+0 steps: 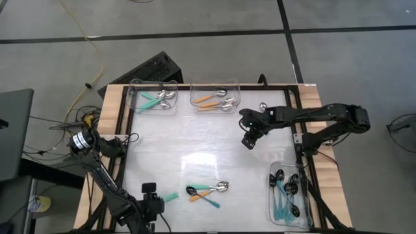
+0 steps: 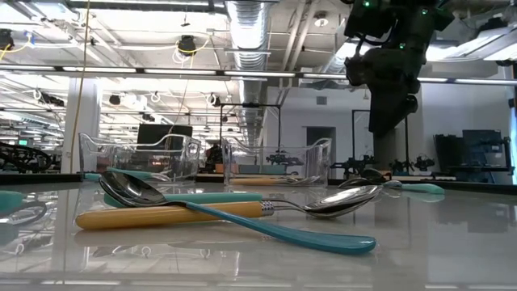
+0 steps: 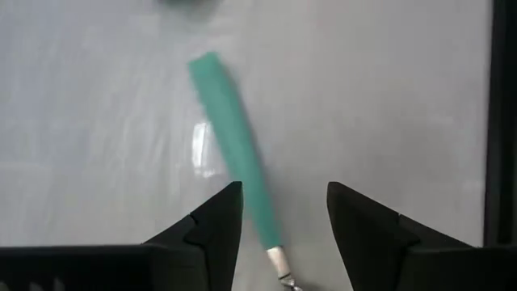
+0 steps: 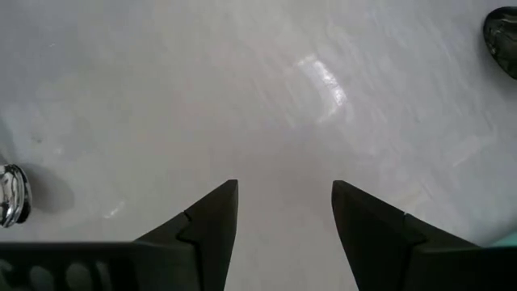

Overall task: Sort silverware by color (type)
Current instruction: Put the green spoon into the top left transparent bin

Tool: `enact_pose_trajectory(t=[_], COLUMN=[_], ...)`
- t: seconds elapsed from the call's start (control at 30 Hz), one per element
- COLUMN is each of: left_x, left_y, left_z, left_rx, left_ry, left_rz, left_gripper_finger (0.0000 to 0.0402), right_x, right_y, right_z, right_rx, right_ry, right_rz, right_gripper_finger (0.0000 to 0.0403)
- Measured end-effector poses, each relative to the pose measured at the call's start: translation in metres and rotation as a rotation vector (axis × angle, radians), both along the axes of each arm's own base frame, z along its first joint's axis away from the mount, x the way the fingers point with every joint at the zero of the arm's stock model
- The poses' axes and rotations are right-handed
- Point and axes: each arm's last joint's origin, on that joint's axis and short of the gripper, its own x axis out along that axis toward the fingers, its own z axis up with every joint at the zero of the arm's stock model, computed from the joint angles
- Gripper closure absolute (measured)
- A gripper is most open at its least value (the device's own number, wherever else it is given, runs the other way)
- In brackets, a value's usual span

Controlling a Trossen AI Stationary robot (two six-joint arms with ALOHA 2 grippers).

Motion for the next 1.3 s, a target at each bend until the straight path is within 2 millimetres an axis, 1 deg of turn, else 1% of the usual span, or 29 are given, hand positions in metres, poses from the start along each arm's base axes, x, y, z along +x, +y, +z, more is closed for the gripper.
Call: enact_pose_trajectory(t=[0.07,0.17,0.4,0.5,0.6,0.67,0.7,0.77,0.83,0.87,0.9,1.0,1.07,1.17,1.23,1.3], left_x=[0.000,-0.003,-0.013,-0.015,-0.018,-0.019,-0.020,-0.018,-0.015,-0.013,-0.009,0.002,0.009,0.018,0.021,0.024], left_y=[0.001,0.004,0.014,0.015,0.017,0.020,0.021,0.022,0.024,0.024,0.026,0.036,0.051,0.078,0.103,0.131], left_z=[0.000,-0.007,-0.033,-0.041,-0.046,-0.046,-0.047,-0.045,-0.044,-0.042,-0.039,-0.031,-0.018,0.008,0.025,0.050], left_rx=[-0.013,-0.029,-0.114,-0.170,-0.181,-0.152,-0.143,-0.132,-0.119,-0.121,-0.118,-0.074,-0.026,0.061,0.127,0.162], left_ry=[-0.013,0.010,0.072,0.090,0.118,0.138,0.143,0.160,0.170,0.174,0.168,0.125,0.082,0.015,-0.011,-0.077], left_rz=[0.039,0.083,0.198,0.183,0.176,0.177,0.179,0.177,0.156,0.144,0.139,0.124,0.131,0.136,0.147,0.169], left_gripper_finger=[0.0235,0.0235,0.0235,0.0235,0.0237,0.0251,0.0264,0.0300,0.0350,0.0372,0.0382,0.0384,0.0385,0.0386,0.0386,0.0386], right_x=[0.000,-0.001,-0.001,-0.001,-0.001,-0.001,-0.001,-0.004,-0.007,-0.009,-0.013,-0.022,-0.029,-0.041,-0.047,-0.053], right_y=[0.000,0.000,0.000,0.000,0.000,0.000,0.000,0.001,0.004,0.006,0.008,0.015,0.020,0.027,0.032,0.036], right_z=[0.000,0.000,0.000,0.000,0.000,-0.001,0.000,0.003,0.008,0.011,0.014,0.028,0.038,0.054,0.063,0.071], right_rx=[0.001,-0.001,-0.008,-0.009,-0.009,-0.009,-0.008,-0.005,0.005,0.012,0.018,0.045,0.061,0.089,0.106,0.112], right_ry=[0.003,0.010,0.012,0.013,0.013,0.014,0.015,0.009,-0.011,-0.022,-0.027,-0.098,-0.154,-0.251,-0.322,-0.381], right_rz=[0.000,0.008,0.025,0.027,0.027,0.026,0.026,0.023,0.009,0.002,-0.002,-0.014,-0.028,-0.044,-0.046,-0.052], right_gripper_finger=[0.0180,0.0180,0.0180,0.0180,0.0180,0.0180,0.0180,0.0180,0.0180,0.0180,0.0180,0.0180,0.0180,0.0180,0.0180,0.0180])
